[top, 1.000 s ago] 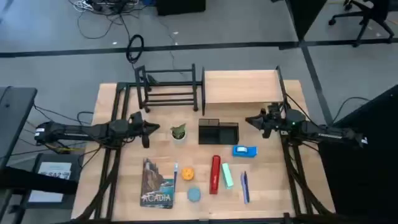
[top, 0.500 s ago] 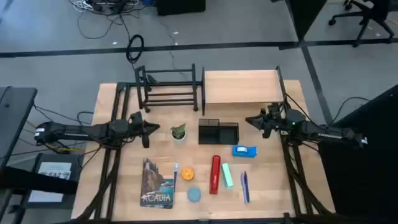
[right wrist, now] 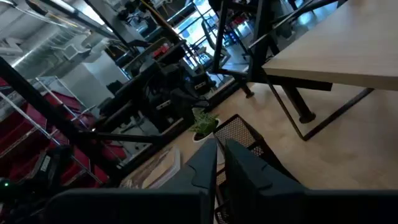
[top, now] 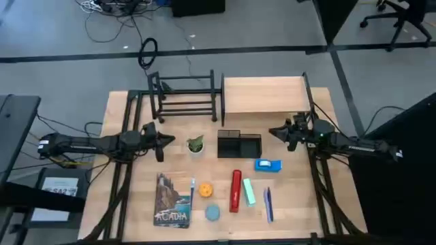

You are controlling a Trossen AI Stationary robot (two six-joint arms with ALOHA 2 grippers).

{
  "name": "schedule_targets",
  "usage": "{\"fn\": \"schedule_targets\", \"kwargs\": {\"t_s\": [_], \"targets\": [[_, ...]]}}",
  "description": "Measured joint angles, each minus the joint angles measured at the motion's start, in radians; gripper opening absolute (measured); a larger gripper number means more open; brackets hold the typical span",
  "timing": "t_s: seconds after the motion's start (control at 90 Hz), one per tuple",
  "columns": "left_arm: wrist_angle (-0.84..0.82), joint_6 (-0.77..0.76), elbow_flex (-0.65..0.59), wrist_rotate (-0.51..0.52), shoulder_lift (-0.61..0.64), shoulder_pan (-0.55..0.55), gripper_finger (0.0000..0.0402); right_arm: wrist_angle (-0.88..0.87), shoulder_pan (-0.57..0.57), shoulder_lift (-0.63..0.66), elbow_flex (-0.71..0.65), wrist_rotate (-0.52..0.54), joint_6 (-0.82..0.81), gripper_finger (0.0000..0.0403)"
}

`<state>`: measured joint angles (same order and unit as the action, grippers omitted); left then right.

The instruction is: Stock shelves

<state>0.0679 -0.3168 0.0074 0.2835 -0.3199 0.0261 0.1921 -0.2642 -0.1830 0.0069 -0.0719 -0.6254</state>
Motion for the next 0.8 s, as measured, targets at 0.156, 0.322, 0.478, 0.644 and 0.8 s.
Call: {"fn": "schedule_targets", "kwargs": {"t_s": [0.156, 0.322, 0.478, 0.644, 0.8], "targets": [[0.128, -0.12, 0.0, 0.008, 0.0, 0.0, 0.0, 0.0, 0.0, 0.0, 0.0, 0.0, 0.0, 0.0007], [0.313, -0.164, 0.0, 0.016, -0.01, 0.0, 0.0, 0.0, 0.0, 0.0, 0.0, 0.0, 0.0, 0.0007], [0.486, -0.204, 0.0, -0.054, -0.026, -0.001, 0.0, 0.0, 0.0, 0.0, 0.0, 0.0, 0.0, 0.0007], [0.481, -0.057, 0.101, -0.114, -0.069, -0.014, 0.0008, 0.0, 0.0, 0.0, 0.0, 0.0, 0.0, 0.0007], [-0.036, 0.139, 0.409, -0.072, -0.239, -0.078, 0.0054, 0.0, 0.0, 0.0, 0.0, 0.0, 0.0, 0.0007]]}}
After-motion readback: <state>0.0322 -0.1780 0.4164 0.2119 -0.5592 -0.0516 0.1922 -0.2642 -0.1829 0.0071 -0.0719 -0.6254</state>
